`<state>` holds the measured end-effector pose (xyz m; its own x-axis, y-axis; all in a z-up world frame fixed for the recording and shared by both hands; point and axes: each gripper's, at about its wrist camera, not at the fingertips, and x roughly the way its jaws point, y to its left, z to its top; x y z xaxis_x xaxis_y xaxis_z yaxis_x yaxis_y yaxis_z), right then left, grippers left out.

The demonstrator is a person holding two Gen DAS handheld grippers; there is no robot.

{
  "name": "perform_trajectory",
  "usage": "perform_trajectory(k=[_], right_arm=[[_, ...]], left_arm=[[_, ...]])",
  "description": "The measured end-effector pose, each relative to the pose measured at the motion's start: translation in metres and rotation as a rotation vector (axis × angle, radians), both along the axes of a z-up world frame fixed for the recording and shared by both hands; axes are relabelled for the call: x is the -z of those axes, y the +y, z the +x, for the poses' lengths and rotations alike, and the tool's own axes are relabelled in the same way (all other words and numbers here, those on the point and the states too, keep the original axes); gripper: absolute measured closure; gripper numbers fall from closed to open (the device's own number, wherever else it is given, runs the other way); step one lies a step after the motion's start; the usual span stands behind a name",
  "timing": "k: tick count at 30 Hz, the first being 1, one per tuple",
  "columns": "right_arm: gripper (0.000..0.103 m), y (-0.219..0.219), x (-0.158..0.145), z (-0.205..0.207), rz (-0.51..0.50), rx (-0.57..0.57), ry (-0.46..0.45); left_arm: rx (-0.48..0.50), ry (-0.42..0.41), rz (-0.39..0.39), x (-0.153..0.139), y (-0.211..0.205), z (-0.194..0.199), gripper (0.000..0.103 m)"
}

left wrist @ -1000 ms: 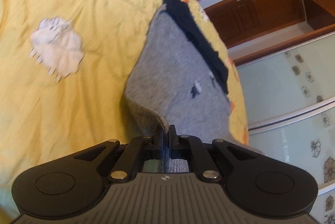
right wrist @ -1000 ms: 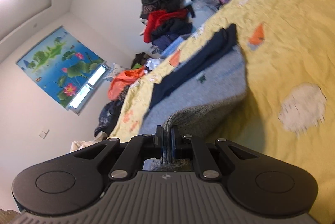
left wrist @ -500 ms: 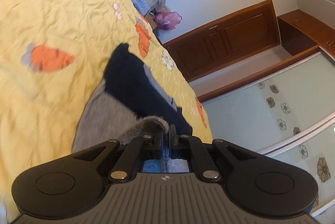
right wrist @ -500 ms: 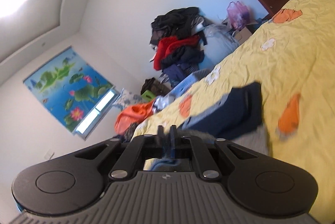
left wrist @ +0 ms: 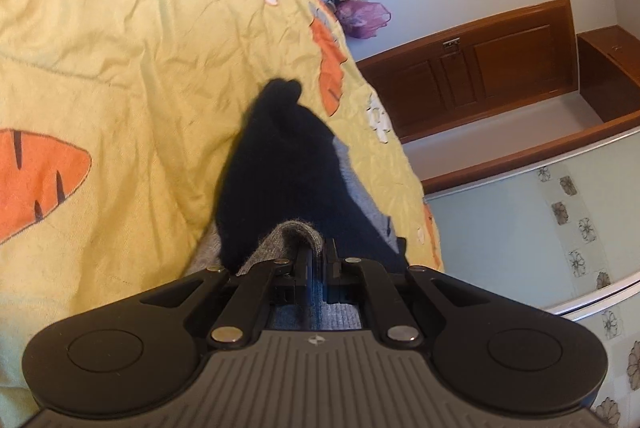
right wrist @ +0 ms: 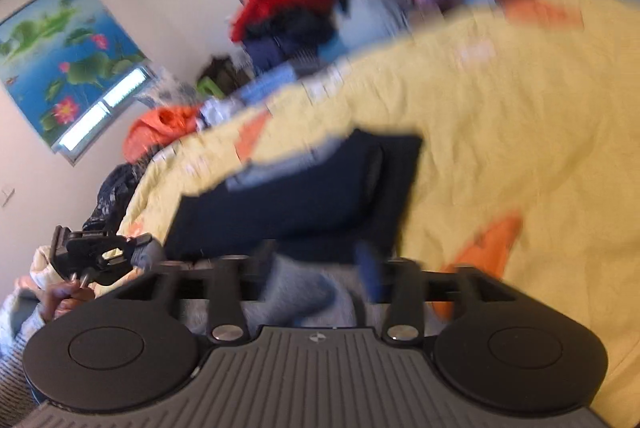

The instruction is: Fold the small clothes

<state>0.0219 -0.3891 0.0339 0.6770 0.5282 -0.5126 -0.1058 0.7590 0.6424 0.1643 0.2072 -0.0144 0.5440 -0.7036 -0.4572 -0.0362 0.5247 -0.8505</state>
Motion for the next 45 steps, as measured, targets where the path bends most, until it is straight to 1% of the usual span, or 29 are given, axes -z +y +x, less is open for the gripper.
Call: perform_trajectory(k=[1,2,3,4,5,7,8,9,10,11,12,14,17,20,22,25,29,31,34,40,43,45], right_arm=[[0.011,0.006,-0.001,0.002,-0.019,-0.053,-0.035],[0.008,0.016,-0.006,0.003,-0.115,-0.103,-0.084],[0.008,0.029,-0.012,0.004,-0.246,-0.132,-0.124],[0.007,0.04,-0.015,0.007,-0.342,-0.184,-0.153],[0.007,0.047,-0.015,0.013,-0.389,-0.258,-0.172],[0.008,0.058,-0.009,0.025,-0.449,-0.339,-0.174],[0.012,0.062,-0.005,0.032,-0.449,-0.387,-0.162],[0.017,0.065,-0.001,0.037,-0.426,-0.443,-0.152],[0.039,0.068,0.003,0.038,-0.412,-0.482,-0.151],[0.088,0.074,0.008,0.041,-0.421,-0.507,-0.132],[0.09,0.081,0.013,0.042,-0.446,-0.522,-0.104],[0.091,0.087,0.013,0.037,-0.449,-0.51,-0.118],[0.091,0.091,0.004,0.024,-0.46,-0.442,-0.152],[0.091,0.085,-0.012,0.015,-0.464,-0.369,-0.185],[0.091,0.079,-0.024,0.014,-0.442,-0.316,-0.212],[0.092,0.07,-0.04,0.025,-0.423,-0.246,-0.234],[0.092,0.052,-0.047,0.062,-0.397,-0.156,-0.244],[0.092,0.041,-0.045,0.083,-0.376,-0.125,-0.237],[0.092,0.027,-0.039,0.114,-0.364,-0.084,-0.223],[0.092,0.005,-0.013,0.16,-0.347,-0.03,-0.181],[0.092,0.006,0.006,0.181,-0.376,-0.022,-0.139],[0.091,0.011,0.019,0.191,-0.426,-0.002,-0.115]], left_arm=[[0.004,0.005,-0.004,0.003,0.0,-0.001,0.099],[0.006,0.008,-0.001,0.005,0.001,-0.003,0.099],[0.008,0.008,0.013,0.005,0.003,-0.004,0.099],[0.007,0.009,0.023,0.006,0.005,-0.006,0.099],[0.005,0.014,0.02,0.006,0.007,-0.007,0.099],[-0.001,0.013,0.027,0.006,0.011,-0.009,0.099],[-0.002,0.013,0.026,0.006,0.011,-0.01,0.099],[-0.004,0.014,0.028,0.007,0.012,-0.011,0.099],[-0.004,0.014,0.031,0.007,0.012,-0.012,0.099],[-0.004,0.015,0.03,0.007,0.012,-0.013,0.099],[-0.007,0.016,0.026,0.007,0.012,-0.014,0.099],[-0.012,0.016,0.013,0.007,0.013,-0.018,0.099],[-0.018,0.002,-0.005,0.001,0.012,-0.023,0.099],[-0.031,-0.032,-0.032,-0.011,0.013,-0.026,0.099],[-0.038,-0.056,-0.043,-0.022,0.014,-0.024,0.099],[-0.038,-0.089,-0.04,-0.04,0.01,-0.012,0.099],[-0.054,-0.107,-0.045,-0.051,0.005,0.019,0.099],[-0.068,-0.117,-0.042,-0.053,0.002,0.037,0.099],[-0.09,-0.115,-0.05,-0.049,0.001,0.063,0.099],[-0.113,-0.074,-0.021,-0.031,-0.003,0.112,0.099],[-0.135,-0.052,0.018,-0.019,-0.004,0.134,0.099],[-0.125,-0.009,0.038,-0.004,-0.004,0.148,0.098]])
